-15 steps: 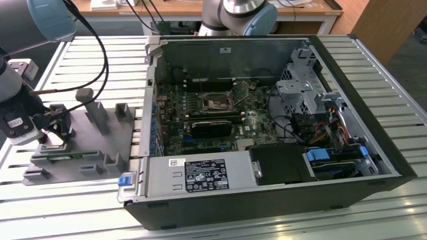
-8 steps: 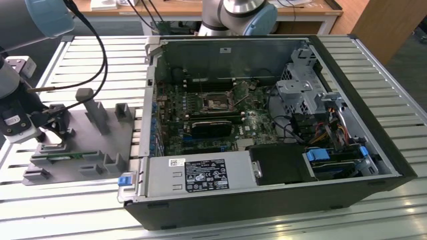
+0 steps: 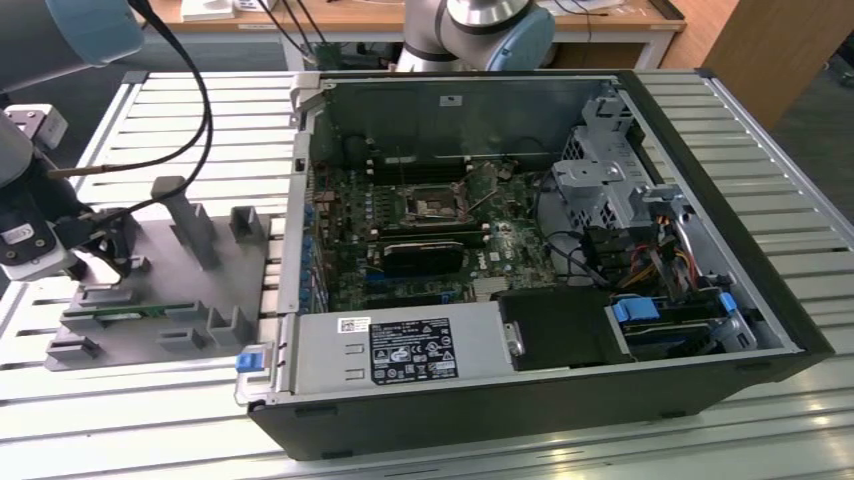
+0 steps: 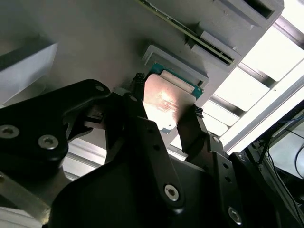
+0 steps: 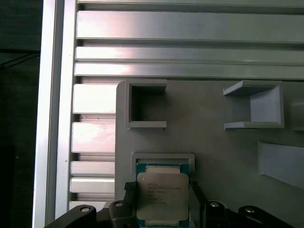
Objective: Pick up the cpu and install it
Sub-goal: 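Pick up the cpu and move it towards the insertion slot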
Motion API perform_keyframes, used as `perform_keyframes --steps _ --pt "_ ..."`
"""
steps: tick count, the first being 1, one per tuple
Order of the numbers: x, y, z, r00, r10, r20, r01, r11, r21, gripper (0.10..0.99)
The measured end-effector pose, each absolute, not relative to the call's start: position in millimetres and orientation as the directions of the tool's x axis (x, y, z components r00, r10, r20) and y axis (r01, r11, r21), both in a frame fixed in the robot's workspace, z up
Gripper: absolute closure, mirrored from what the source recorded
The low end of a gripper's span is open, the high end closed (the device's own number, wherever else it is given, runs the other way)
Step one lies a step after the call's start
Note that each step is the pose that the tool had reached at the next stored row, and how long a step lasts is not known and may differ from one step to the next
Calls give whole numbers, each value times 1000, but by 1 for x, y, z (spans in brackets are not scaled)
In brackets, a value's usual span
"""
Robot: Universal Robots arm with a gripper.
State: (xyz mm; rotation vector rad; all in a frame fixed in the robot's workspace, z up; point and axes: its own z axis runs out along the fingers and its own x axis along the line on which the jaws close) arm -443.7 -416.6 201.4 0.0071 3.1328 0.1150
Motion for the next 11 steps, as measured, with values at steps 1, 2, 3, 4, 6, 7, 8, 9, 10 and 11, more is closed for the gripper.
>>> perform_keyframes --steps 1,2,3,4,6,7,8,9,10,11 --pt "-444 -417 202 -1000 5 -6 4 997 77 557" --pt "-444 -417 202 -1000 5 -7 4 997 77 557" --pt "-444 -417 202 -1000 5 -7 4 997 77 557" --pt "-444 -417 202 -1000 5 -7 4 997 77 557" --pt "-444 -417 203 -1000 5 -6 4 997 77 557" --pt "-444 -417 204 -1000 5 -6 4 997 77 557" --pt "-444 -417 204 -1000 5 -6 4 997 77 557" --pt "-444 -417 205 -1000 5 -6 4 997 77 557" --pt "-444 -417 206 -1000 5 -6 4 997 77 557" --pt "-444 -417 207 -1000 5 -6 4 997 77 557"
